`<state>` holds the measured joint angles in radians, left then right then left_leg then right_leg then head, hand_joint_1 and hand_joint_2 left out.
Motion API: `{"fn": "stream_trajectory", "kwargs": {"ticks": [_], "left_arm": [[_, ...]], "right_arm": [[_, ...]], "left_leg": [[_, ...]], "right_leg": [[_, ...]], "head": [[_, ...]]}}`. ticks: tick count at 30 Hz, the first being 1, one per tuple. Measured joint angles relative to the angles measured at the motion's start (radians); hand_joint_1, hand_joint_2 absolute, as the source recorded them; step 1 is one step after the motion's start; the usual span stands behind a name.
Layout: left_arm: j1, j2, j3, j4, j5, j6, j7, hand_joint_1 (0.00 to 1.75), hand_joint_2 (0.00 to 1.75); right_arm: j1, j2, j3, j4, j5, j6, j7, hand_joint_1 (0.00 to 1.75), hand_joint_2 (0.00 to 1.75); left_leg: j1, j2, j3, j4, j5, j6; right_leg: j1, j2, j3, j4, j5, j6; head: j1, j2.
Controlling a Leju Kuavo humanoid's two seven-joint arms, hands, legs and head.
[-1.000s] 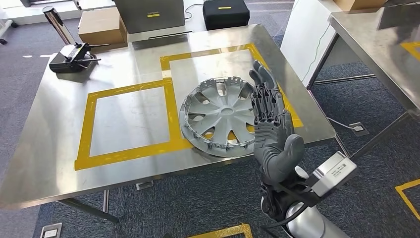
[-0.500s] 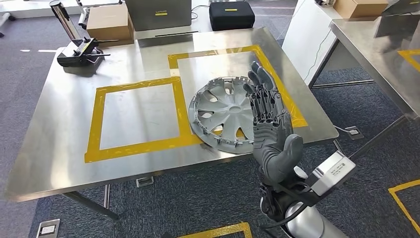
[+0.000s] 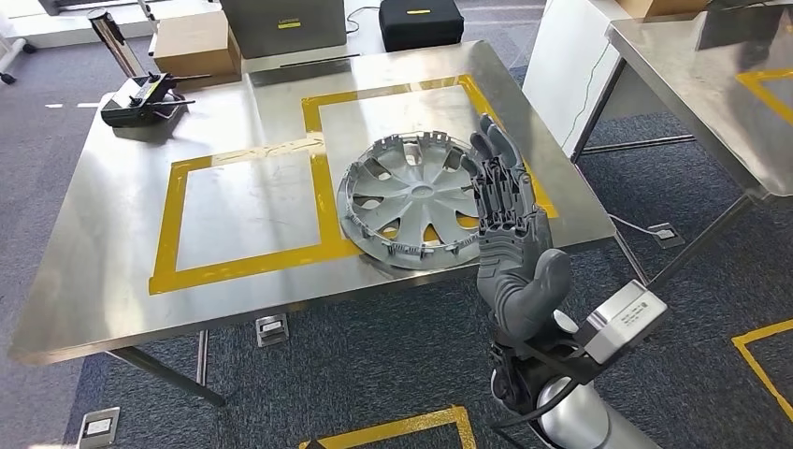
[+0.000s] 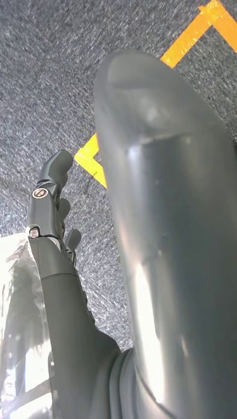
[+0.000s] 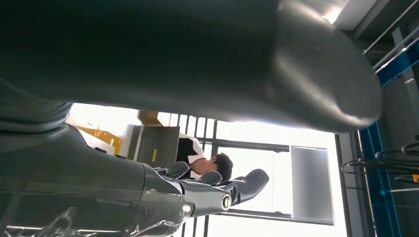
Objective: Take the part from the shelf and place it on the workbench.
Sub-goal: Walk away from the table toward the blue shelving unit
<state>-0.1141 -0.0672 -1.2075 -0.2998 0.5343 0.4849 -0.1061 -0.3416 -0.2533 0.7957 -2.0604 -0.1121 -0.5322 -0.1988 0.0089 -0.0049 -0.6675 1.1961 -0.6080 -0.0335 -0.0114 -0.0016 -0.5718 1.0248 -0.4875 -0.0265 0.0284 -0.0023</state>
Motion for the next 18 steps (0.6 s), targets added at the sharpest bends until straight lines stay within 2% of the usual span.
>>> {"fn": "stream_trajectory", "kwargs": {"ticks": [1,2,3,4,5,7,8,9,11,12,13,14,15,16,17,18], "left_arm": [[0.000,0.000,0.000,0.000,0.000,0.000,0.000,0.00,0.00],[0.000,0.000,0.000,0.000,0.000,0.000,0.000,0.00,0.00],[0.000,0.000,0.000,0.000,0.001,0.000,0.000,0.00,0.00],[0.000,0.000,0.000,0.000,0.001,0.000,0.000,0.00,0.00],[0.000,0.001,0.000,0.000,0.001,0.000,0.000,0.00,0.00],[-0.001,0.001,0.000,0.000,0.001,0.000,0.000,0.00,0.00],[-0.002,0.001,0.000,0.000,0.002,0.000,0.000,0.00,0.00],[-0.002,0.001,0.000,0.000,0.002,0.001,0.000,0.00,0.00],[0.000,0.001,0.000,0.000,0.003,0.001,0.001,0.00,0.00],[0.000,0.001,0.000,0.000,0.004,0.001,0.001,0.00,0.00],[-0.001,0.001,0.000,0.000,0.004,0.000,0.001,0.00,0.00],[-0.001,0.000,0.000,0.000,0.004,0.000,0.000,0.00,0.00],[-0.001,0.000,0.000,0.000,0.004,0.000,0.000,0.00,0.00],[-0.001,0.000,0.000,0.000,0.004,0.000,0.000,0.00,0.00],[-0.001,0.000,0.000,0.000,0.004,0.000,0.000,0.00,0.00],[-0.001,0.000,0.000,0.000,0.004,0.000,0.000,0.00,0.00]], "right_arm": [[0.000,0.000,0.000,0.001,0.000,0.000,0.000,0.00,0.00],[0.001,0.000,0.000,0.001,0.000,0.000,0.000,0.00,0.00],[0.001,0.000,0.000,0.002,0.000,0.000,0.000,0.00,0.00],[0.001,0.000,0.000,0.002,0.000,0.000,0.000,0.00,0.00],[0.001,0.000,0.000,0.003,0.000,0.000,0.000,0.00,0.00],[0.001,0.000,0.000,0.002,0.000,0.000,-0.001,0.00,0.00],[0.001,0.000,0.000,0.002,0.000,0.000,-0.002,0.00,0.00],[0.002,0.000,0.000,0.002,0.000,0.000,-0.002,0.00,0.00],[0.002,0.000,-0.001,0.002,0.000,-0.001,-0.002,0.00,0.00],[0.003,-0.001,-0.001,0.002,0.000,-0.002,-0.002,0.00,0.00],[0.003,-0.001,-0.002,0.002,0.000,-0.004,-0.003,0.00,0.00],[0.004,-0.001,-0.002,0.002,0.000,-0.005,-0.003,0.00,0.00],[0.005,-0.002,-0.002,0.002,0.000,-0.006,-0.003,0.00,0.00],[0.007,-0.002,-0.002,0.002,0.000,-0.007,-0.004,0.00,0.00],[0.008,-0.002,-0.002,0.003,0.000,-0.008,-0.004,0.00,0.00],[0.009,-0.003,-0.002,0.003,0.000,-0.009,-0.004,0.00,0.00]], "left_leg": [[0.000,0.000,-0.011,0.057,-0.031,-0.002],[0.001,0.000,-0.012,0.092,-0.044,-0.002],[0.001,0.000,0.002,0.093,-0.036,-0.002],[0.000,0.000,0.034,0.059,-0.013,0.000],[0.000,0.000,0.079,-0.003,0.015,0.004],[-0.003,-0.001,0.164,-0.136,0.042,0.012],[-0.006,-0.001,0.187,-0.176,0.043,0.016],[-0.009,-0.001,0.193,-0.194,0.040,0.021],[-0.010,0.001,0.185,-0.204,0.056,0.036],[-0.009,0.003,0.178,-0.209,0.067,0.045],[-0.008,0.006,0.168,-0.213,0.078,0.054],[-0.006,0.008,0.158,-0.215,0.088,0.059],[-0.007,0.009,0.147,-0.214,0.097,0.063],[-0.009,0.010,0.134,-0.211,0.105,0.065],[-0.010,0.010,0.121,-0.208,0.113,0.065],[-0.011,0.011,0.106,-0.203,0.121,0.065]], "right_leg": [[0.001,-0.002,-0.009,0.001,0.007,-0.001],[0.002,-0.003,-0.019,0.002,0.013,-0.002],[0.003,-0.003,-0.029,0.004,0.020,-0.001],[0.004,-0.004,-0.039,0.007,0.026,0.001],[0.004,-0.003,-0.048,0.010,0.032,0.003],[0.006,-0.003,-0.061,0.014,0.043,0.012],[0.006,-0.003,-0.065,0.014,0.050,0.018],[0.005,-0.004,-0.067,0.012,0.057,0.024],[0.002,-0.004,-0.070,0.006,0.068,0.036],[0.002,-0.003,-0.076,0.012,0.056,0.041],[0.002,-0.002,-0.085,0.034,0.027,0.045],[0.001,0.000,-0.098,0.075,-0.017,0.048],[0.001,0.000,-0.112,0.132,-0.066,0.051],[0.000,0.000,-0.124,0.196,-0.102,0.053],[0.000,0.000,-0.129,0.245,-0.118,0.054],[0.000,0.000,-0.122,0.268,-0.111,0.055]], "head": [[-0.001,0.000],[-0.001,0.000],[-0.001,0.000],[-0.002,0.000],[-0.002,0.000],[-0.001,0.000],[-0.001,0.000],[-0.001,0.000],[-0.001,0.000],[0.001,0.000],[0.003,0.000],[0.006,0.000],[0.008,0.000],[0.010,0.000],[0.011,0.000],[0.011,0.000]]}}
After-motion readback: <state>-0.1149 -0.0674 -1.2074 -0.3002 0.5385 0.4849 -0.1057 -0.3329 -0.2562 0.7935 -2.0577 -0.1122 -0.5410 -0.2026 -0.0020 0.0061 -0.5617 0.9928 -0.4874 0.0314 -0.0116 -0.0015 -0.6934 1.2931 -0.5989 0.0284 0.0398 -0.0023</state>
